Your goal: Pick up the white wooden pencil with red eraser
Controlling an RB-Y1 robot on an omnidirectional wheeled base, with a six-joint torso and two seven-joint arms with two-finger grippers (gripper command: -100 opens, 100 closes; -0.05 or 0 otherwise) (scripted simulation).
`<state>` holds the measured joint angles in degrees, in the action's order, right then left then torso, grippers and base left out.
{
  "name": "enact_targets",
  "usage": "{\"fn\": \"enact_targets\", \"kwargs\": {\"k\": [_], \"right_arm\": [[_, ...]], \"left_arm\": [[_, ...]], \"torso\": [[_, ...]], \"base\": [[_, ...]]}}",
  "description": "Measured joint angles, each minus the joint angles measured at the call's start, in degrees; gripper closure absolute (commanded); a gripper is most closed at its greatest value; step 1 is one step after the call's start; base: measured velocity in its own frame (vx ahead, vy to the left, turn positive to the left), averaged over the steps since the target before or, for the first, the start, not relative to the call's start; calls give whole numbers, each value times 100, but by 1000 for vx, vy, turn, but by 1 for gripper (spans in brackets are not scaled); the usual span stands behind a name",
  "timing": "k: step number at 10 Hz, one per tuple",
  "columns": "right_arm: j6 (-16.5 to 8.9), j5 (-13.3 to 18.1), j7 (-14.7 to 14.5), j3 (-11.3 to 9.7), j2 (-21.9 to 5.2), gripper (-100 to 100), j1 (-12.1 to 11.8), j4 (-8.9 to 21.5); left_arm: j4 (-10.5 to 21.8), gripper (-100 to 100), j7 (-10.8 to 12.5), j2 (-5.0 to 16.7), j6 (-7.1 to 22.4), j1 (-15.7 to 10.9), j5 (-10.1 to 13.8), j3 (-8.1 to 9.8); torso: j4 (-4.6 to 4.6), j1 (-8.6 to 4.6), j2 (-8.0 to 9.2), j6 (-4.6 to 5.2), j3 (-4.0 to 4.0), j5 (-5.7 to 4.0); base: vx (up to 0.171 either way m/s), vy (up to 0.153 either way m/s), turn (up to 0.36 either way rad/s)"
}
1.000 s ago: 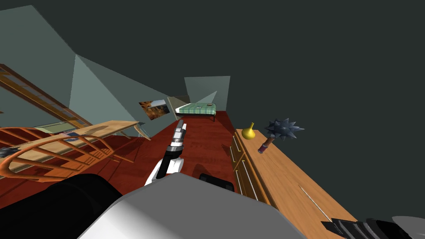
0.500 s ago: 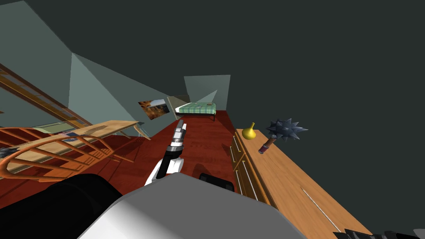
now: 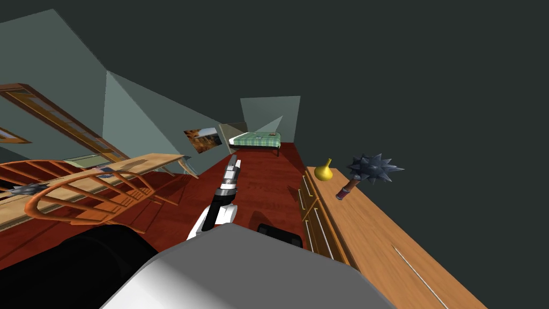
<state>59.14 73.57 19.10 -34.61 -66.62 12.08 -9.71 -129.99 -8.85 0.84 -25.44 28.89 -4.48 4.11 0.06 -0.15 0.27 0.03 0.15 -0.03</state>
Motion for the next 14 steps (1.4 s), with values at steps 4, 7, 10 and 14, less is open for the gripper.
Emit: {"fn": "enact_targets", "kwargs": {"k": [4, 7, 10, 14], "right_arm": [[128, 200, -361, 151, -39, -100, 203, 651], [59, 220, 160, 199, -233, -100, -292, -74], [123, 167, -321, 3, 142, -100, 239, 637], [48, 118, -19, 11, 39, -100, 18, 124]], "left_arm": [[0, 0, 0, 0, 0, 1, 0, 0], [0, 0, 0, 1, 0, 1, 0, 1], [0, 0, 0, 0, 0, 3, 0, 1], [0, 0, 0, 0, 0, 1, 0, 0]], "torso": [[-1, 0, -4, 5, -2, 0], [-9, -13, -47, -5, -25, -3], [-16, -7, -70, 0, -41, -2], [-4, 8, -16, -1, -10, 1]], "base": [[-31, -13, 62], [74, -47, 99], [108, -28, -52], [8, 0, -22]]}}
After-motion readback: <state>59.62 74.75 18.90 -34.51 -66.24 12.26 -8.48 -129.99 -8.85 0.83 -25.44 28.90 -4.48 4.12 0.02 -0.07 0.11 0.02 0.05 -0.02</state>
